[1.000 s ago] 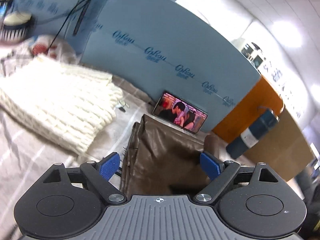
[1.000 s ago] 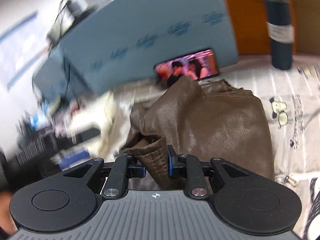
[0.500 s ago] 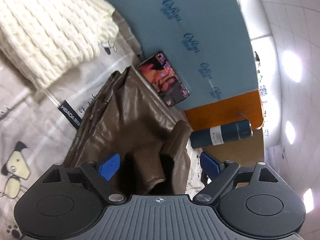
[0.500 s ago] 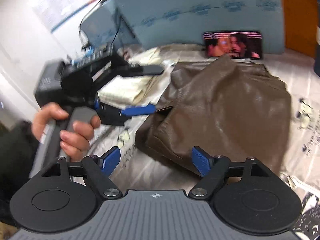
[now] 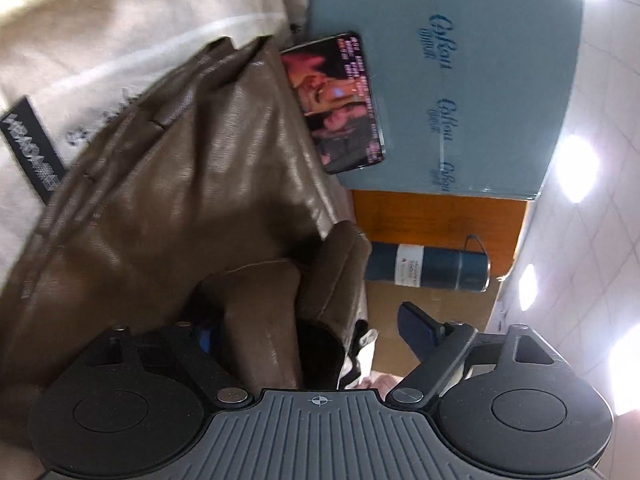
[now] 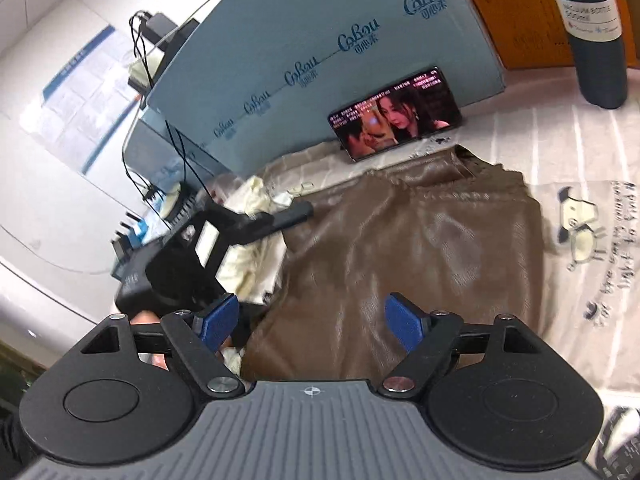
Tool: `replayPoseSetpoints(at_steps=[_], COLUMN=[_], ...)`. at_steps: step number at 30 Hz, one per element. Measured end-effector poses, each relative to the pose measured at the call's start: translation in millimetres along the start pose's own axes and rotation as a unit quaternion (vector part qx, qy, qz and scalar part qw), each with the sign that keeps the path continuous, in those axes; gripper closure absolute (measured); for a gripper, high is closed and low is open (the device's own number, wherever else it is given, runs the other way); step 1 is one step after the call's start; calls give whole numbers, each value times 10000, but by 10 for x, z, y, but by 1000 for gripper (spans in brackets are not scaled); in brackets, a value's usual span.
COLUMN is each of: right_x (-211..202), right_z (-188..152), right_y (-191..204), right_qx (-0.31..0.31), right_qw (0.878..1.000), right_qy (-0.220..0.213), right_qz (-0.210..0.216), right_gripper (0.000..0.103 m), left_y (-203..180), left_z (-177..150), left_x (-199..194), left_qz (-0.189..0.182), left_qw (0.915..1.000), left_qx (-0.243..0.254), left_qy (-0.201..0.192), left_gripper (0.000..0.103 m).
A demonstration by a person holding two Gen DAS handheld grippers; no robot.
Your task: Fold clothes
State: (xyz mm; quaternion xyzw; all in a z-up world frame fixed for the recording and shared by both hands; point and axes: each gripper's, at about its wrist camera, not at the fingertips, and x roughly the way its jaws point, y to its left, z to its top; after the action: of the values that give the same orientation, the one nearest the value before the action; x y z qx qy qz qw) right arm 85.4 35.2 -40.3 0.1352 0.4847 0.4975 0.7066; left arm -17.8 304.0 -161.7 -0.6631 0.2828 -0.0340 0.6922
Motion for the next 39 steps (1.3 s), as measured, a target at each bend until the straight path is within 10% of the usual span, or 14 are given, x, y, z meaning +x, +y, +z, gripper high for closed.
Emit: replayPoseSetpoints(at_steps=[3,6,13,21,29,34,39], right_x=[75,156,124,217,-40,-195,-233], right_z=[51,41,-70,-123,-23,-57,-73], right_y=[-45,-98,-14,7,-124,-236,-362], right_qx=[99,276,196,88,-8,5,165], right_qw=[9998,9989,9948,9954,9998,9989,9934], right_qy=[48,208,452,698,189,-177,-527], right_qz=[147,305,894,656,94,-427,-1000], right_gripper=[24,24,23,23,23,23,20], left_y=[-84,-346,-867,-581,-440,-536,-587], left_z=[-14,-132,-593,-493,-312,-330,-274], left_x=[36,1,-258,-387,-192,-233,-457], left_qz=[4,135,683,1627,2396,2533,2694], left_qw=[9992,9867,8949,8806,8488,8474,8622], left_qx=[386,1605,4404,4431,4691,4619,4136], left_qy=[-111,-209,-220,-426,-447,-656,-1140], left_gripper=[71,80,80,86,87,71,32])
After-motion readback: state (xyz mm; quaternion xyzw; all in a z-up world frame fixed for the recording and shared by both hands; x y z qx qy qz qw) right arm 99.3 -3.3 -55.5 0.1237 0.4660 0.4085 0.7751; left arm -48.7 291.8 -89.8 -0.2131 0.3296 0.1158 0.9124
